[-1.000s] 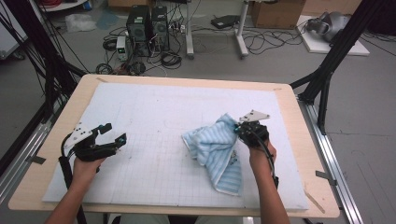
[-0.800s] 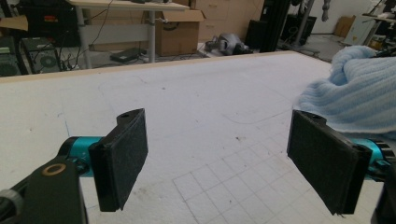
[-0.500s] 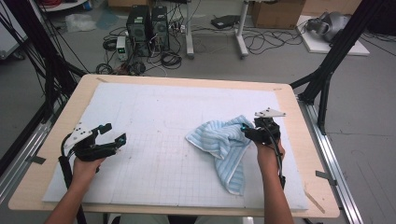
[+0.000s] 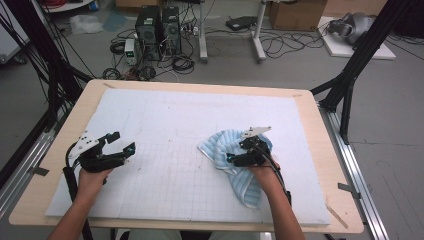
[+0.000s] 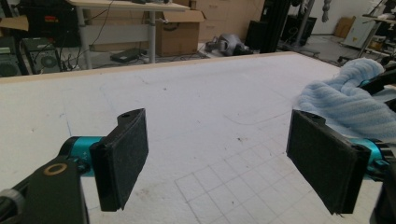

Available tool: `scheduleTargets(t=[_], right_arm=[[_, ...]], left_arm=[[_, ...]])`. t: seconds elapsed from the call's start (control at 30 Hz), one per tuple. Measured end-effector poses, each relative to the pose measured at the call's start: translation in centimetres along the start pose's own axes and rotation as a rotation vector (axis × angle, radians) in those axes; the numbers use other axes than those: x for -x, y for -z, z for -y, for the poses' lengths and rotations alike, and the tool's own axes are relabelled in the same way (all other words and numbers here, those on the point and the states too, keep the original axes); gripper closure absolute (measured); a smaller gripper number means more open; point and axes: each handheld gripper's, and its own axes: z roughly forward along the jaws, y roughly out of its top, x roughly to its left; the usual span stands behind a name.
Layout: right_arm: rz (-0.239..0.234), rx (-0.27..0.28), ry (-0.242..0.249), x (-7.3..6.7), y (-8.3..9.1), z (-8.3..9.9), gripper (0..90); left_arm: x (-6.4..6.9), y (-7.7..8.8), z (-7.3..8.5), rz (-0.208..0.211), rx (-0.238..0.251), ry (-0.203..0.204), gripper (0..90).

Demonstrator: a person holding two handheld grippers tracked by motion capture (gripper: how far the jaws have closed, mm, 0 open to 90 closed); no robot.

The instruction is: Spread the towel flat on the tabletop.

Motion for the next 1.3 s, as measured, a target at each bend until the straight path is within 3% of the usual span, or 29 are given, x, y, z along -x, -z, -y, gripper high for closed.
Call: scheduleTargets(t=[0.07,0.1,0.17,0.23,0.3,0.33,0.37,0.4,0.5,0.6,0.63,0.73,0.77,0.9,1.0,1.07,1.13,1.17,1.3], right_arm=[[-0.033,0.019,-0.005,0.0,-0.7,-0.1,56.0],[-0.033,0.019,-0.005,0.0,-0.7,-0.1,56.0],[-0.076,0.047,-0.030,0.0,-0.7,-0.4,71.0],[-0.141,0.059,-0.008,-0.8,-1.2,-1.2,73.4],[-0.156,0.065,-0.002,-1.3,-1.5,-1.5,73.4],[-0.181,0.084,0.000,-1.6,-1.8,-2.0,73.4],[-0.237,0.128,-0.020,-2.3,-2.3,-2.9,73.4],[-0.237,0.128,-0.020,-2.3,-2.3,-2.9,73.4],[-0.319,0.207,-0.034,-3.4,-3.8,-5.3,73.2],[-0.333,0.243,-0.045,-3.8,-4.4,-6.4,73.0],[-0.290,0.262,-0.056,-3.9,-5.1,-7.2,72.2],[-0.156,0.232,-0.075,-3.6,-6.1,-7.7,69.5],[-0.156,0.232,-0.075,-3.6,-6.1,-7.7,69.5],[0.002,0.232,-0.103,-3.0,-5.8,-7.7,58.3],[0.006,0.244,-0.132,-2.5,-4.7,-7.4,46.8],[0.009,0.300,-0.142,-2.2,-3.0,-6.8,41.8],[0.008,0.317,-0.136,-2.1,-2.2,-6.5,41.7],[0.035,0.322,-0.105,-2.0,-1.0,-5.7,41.0],[0.043,0.317,-0.098,-1.9,0.5,-3.9,39.7]], left_arm=[[-0.1,0.0,0.0,-0.002,-0.001,-0.003,21.3],[-0.1,0.0,0.0,-0.002,-0.001,-0.002,21.3],[-0.3,0.1,-0.1,-0.007,0.005,0.001,21.4],[-0.4,0.2,-0.1,-0.013,0.009,0.003,21.5],[-0.7,0.3,-0.2,-0.021,0.010,0.004,21.6],[-0.8,0.3,-0.2,-0.026,0.013,0.007,21.5],[-0.9,0.4,-0.2,-0.029,0.015,0.011,21.5],[-1.0,0.5,-0.2,-0.030,0.014,0.010,21.5],[-1.1,0.6,-0.2,-0.038,0.020,0.009,21.6],[-1.3,0.8,-0.2,-0.043,0.020,0.012,21.6],[-1.3,0.8,-0.2,-0.045,0.019,0.015,21.6],[-1.3,0.9,-0.2,-0.047,0.020,0.013,21.6],[-1.3,0.9,-0.2,-0.046,0.018,0.012,21.6],[-1.2,0.7,-0.1,-0.038,0.012,0.010,21.6],[-1.1,0.5,0.0,-0.026,0.000,0.007,21.9],[-0.9,0.3,0.1,-0.020,-0.008,0.006,22.6],[-0.7,0.1,0.1,-0.008,-0.014,0.000,23.1],[-0.6,0.0,0.1,-0.002,-0.016,-0.004,24.3],[0.0,-0.7,0.1,0.031,-0.031,-0.012,25.6]])
